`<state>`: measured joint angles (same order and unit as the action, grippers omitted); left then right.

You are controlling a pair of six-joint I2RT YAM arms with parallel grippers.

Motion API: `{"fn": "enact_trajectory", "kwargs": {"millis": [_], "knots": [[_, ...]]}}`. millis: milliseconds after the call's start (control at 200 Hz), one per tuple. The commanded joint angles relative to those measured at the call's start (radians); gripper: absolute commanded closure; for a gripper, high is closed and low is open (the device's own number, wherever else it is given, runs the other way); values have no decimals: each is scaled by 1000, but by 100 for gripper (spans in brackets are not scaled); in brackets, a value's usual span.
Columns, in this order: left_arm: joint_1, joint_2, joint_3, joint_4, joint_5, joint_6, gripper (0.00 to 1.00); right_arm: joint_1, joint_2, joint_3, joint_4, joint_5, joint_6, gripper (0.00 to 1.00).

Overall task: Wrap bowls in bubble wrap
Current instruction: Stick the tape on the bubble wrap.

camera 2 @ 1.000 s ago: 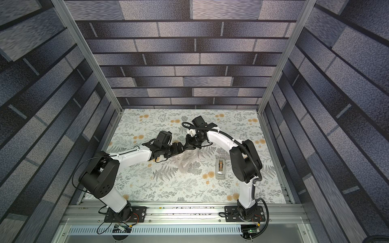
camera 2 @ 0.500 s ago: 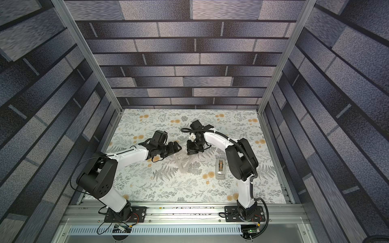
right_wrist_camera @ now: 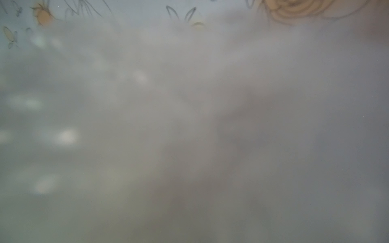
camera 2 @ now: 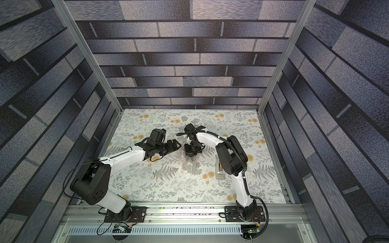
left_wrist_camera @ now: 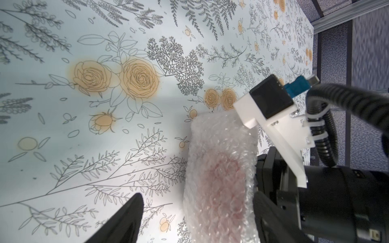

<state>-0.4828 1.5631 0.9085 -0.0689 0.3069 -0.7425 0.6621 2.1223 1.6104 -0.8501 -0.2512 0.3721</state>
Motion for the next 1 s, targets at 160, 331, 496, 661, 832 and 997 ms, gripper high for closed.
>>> {"fn": "enact_trajectory", "kwargs": {"millis": [160,331,496,661,832,997], "knots": [[7,-25,-12,-14,4,17,16,10,-130,126,-101,-5,-12,100],[7,-29,-13,-16,3,20,16,11,-170,163,-126,-34,-9,100],[7,-43,-23,-23,-2,20,16,11,-219,167,-119,-26,-9,100],[19,-77,-20,-57,-17,39,16,5,-272,186,-146,53,-34,100],[96,-246,-60,-125,-137,105,9,-53,-459,15,31,255,-42,63],[193,-423,-107,-205,-435,198,0,-123,-683,-272,307,680,-92,23]]}}
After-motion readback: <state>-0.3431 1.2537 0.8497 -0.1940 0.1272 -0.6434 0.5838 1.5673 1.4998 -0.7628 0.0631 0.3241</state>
